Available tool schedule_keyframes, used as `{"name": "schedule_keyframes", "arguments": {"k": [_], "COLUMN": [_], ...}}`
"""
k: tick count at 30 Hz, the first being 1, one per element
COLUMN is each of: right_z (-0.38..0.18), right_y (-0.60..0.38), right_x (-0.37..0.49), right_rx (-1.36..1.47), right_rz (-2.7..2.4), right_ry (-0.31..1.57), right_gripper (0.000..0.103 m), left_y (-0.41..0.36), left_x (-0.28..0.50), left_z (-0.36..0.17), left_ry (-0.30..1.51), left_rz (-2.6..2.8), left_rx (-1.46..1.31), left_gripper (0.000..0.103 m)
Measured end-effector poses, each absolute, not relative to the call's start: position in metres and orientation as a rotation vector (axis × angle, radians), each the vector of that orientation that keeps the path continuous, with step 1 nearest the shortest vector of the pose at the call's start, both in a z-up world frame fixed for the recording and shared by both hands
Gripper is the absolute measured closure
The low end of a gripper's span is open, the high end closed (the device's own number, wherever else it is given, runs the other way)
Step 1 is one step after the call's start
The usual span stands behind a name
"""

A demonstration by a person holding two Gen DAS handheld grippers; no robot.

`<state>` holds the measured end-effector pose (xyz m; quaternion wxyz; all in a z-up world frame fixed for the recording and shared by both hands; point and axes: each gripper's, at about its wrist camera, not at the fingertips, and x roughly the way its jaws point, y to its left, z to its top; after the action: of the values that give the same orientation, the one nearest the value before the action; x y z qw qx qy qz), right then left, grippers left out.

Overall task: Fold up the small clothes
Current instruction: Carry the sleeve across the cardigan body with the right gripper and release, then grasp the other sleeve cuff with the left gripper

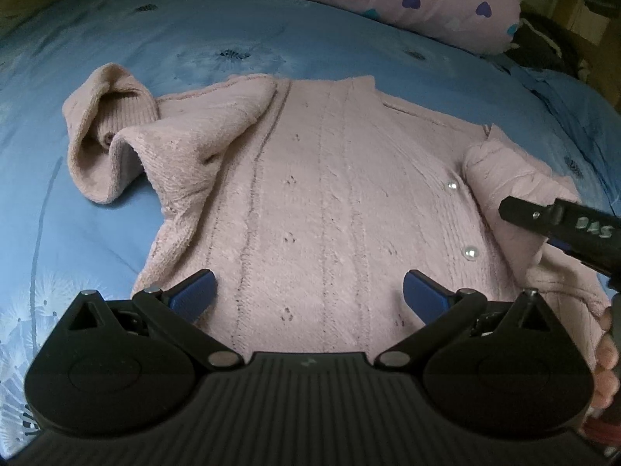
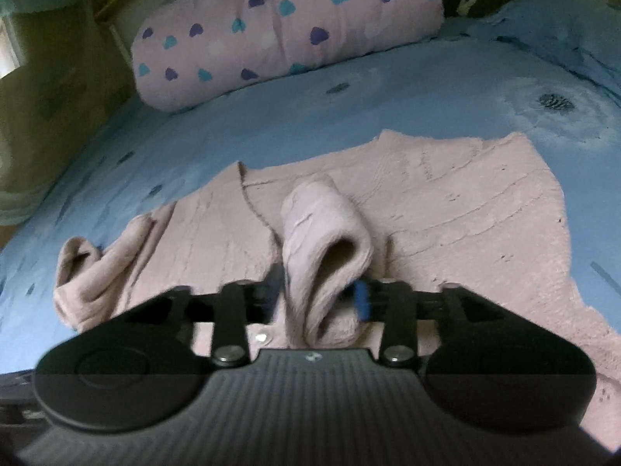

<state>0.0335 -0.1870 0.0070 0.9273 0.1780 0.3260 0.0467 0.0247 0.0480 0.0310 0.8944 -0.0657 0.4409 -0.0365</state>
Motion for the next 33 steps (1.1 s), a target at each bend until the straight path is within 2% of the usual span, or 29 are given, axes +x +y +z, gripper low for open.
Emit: {"name": "schedule_keyframes", "arguments": {"k": [1,2,9,15,25,33], "right_z": [0.011,0.014,0.032,0.024,0.026,0.021], "right_y": [-0.188,-0.189,-0.216,-0.246,-0.278,-0.289], "right_x": [0.031,0.026,-0.014,-0.025,-0.017,-0.013], "right_rx": [0.373,0.385,0.428,0.407,0.429,0.43], "right_rz": [0.109,0.12,0.193,0.066,-0.078,-0.114], "right_ry": [0.675,0.673,0.592,0.534,0.586,0.636], "right_gripper": [0.041,0.039,0.039,0.039,0.039,0.039], "left_y": [0.047,0.046,0.037,0.026,-0.033,-0.093], "left_x": [0.024,0.023,0.015,-0.004,-0.004,0.013], "left_z": [0.03,0.03,0.032,0.047,0.078,0.067], "left_ry": [0.915,0.914,0.869,0.758,0.681,0.707], "left_rz": [-0.077,-0.08,-0.159,-0.203,-0.234,-0.264], "left_rx": [-0.13,-0.124,-0.115,-0.048,0.093,0.134], "left_gripper": [0.0,0.0,0.0,0.0,0.0,0.0]}}
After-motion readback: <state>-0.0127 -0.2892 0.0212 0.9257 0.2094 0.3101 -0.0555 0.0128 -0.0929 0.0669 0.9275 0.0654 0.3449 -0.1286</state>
